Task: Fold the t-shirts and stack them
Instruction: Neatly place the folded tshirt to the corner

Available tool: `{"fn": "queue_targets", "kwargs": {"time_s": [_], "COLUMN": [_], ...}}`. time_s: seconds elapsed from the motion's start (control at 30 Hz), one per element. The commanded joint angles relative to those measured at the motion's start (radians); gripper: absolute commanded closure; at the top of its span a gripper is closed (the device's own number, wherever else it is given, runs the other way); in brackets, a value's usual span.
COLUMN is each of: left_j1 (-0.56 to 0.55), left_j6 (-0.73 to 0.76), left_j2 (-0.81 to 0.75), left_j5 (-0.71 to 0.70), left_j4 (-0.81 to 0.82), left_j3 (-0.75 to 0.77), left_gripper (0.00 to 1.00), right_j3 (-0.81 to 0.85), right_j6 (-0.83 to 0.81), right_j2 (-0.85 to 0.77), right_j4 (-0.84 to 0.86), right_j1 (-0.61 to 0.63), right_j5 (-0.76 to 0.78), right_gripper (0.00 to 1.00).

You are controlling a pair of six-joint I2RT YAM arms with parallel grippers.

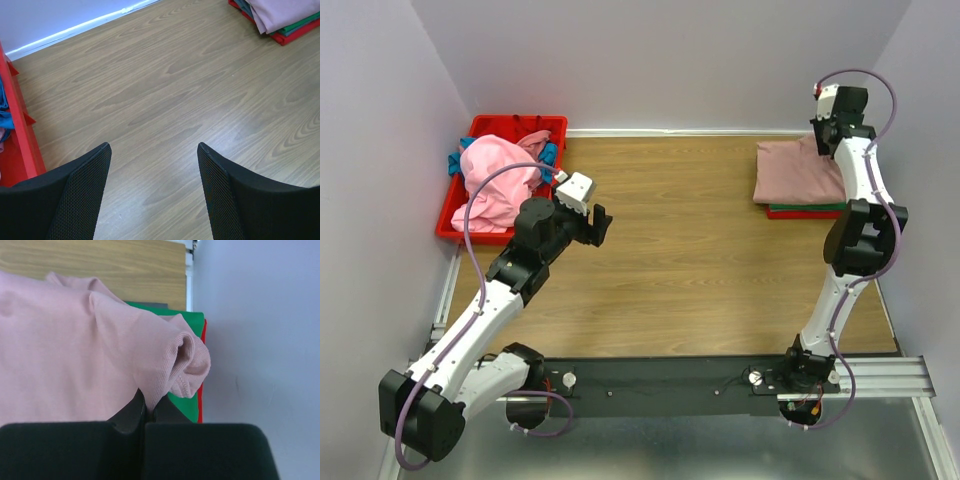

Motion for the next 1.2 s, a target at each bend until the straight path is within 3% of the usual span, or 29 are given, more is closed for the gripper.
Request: {"fn": "queue_targets", "kwargs": {"time_s": [0.0,0.23,0.87,0.97,1.0,1.17], "left_j1": [-0.001,-0.001,-0.001,-0.001,-0.001,-0.001], "left_j6": [0.005,0.007,0.005,0.005,0.005,0.005], "left_j2": [-0.001,0.003,0.010,0.010,0.010,0.003], "left_j5": [0.029,0.032,0.029,0.031,0.029,0.020], "left_j4": [0.018,0.017,0.017,0.017,0.017,0.017], "left_j3": [-0.013,-0.013,-0.015,-0.015,-0.015,-0.013], "left_gripper": [0.23,0.23,0.23,0.23,0.23,0.23], "right_j3": [-0.070,-0.182,-0.159,-0.153,-0.153,-0.222], "right_j6": [-0.043,-0.108,-0.178,-0.186,-0.185,-0.159], "right_j2": [-0.010,-0.015,0.063,0.076,0.077,-0.008], "right_j4": [0.165,0.298,0.418,0.440,0.441,0.478], "right_j1": [-0.007,-0.008,-0.007,-0.007,-0.007,0.000], "right_j5": [0.121,0.217,0.305,0.329,0.334,0.308], "right_gripper": [1.00,1.00,0.99,0.73,0.53,0.29]}}
